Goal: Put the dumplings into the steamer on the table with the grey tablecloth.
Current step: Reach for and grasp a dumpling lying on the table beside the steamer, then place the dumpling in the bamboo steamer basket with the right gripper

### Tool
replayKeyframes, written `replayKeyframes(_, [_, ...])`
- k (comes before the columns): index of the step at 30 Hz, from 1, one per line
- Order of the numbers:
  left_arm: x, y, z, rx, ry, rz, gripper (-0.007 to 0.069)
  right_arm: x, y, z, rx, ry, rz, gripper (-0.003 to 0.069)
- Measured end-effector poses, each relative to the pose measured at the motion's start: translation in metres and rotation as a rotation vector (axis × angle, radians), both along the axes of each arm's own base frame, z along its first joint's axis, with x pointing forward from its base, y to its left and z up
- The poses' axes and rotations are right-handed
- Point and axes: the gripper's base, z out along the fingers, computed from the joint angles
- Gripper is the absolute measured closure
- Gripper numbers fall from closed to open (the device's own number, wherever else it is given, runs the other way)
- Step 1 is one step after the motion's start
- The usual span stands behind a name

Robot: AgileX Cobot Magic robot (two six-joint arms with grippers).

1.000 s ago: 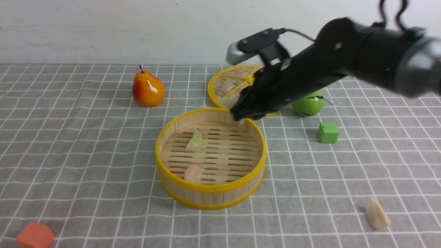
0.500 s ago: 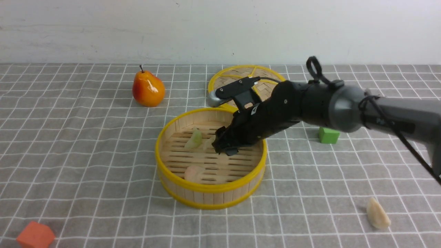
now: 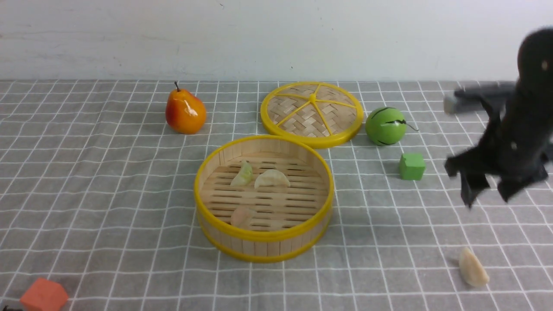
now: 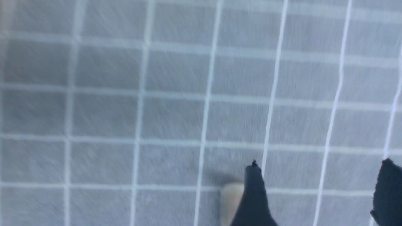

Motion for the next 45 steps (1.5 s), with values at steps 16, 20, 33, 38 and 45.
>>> replayKeyframes(16, [0.001,0.0,0.002,0.011,-0.031,-0.001,0.0629,-0.027,0.01,-0.062,0.069,0.073,0.053,0.0407])
replayKeyframes(20, [0.001,0.0,0.002,0.01,-0.031,-0.002,0.0627,-0.013,0.042,-0.022,0.143,-0.047,0.157,0.0407])
replayKeyframes(33, [0.002,0.0,0.003,0.005,-0.043,-0.004,0.0617,0.022,0.201,-0.013,0.215,-0.489,0.666,0.0408])
replayKeyframes(38, [0.002,0.0,0.003,0.005,-0.043,-0.004,0.0612,0.027,0.211,-0.039,0.203,-0.431,0.689,0.0324])
replayKeyframes(45, [0.002,0.0,0.003,0.006,-0.044,-0.004,0.0607,0.024,0.209,0.037,0.174,-0.488,0.771,0.0084])
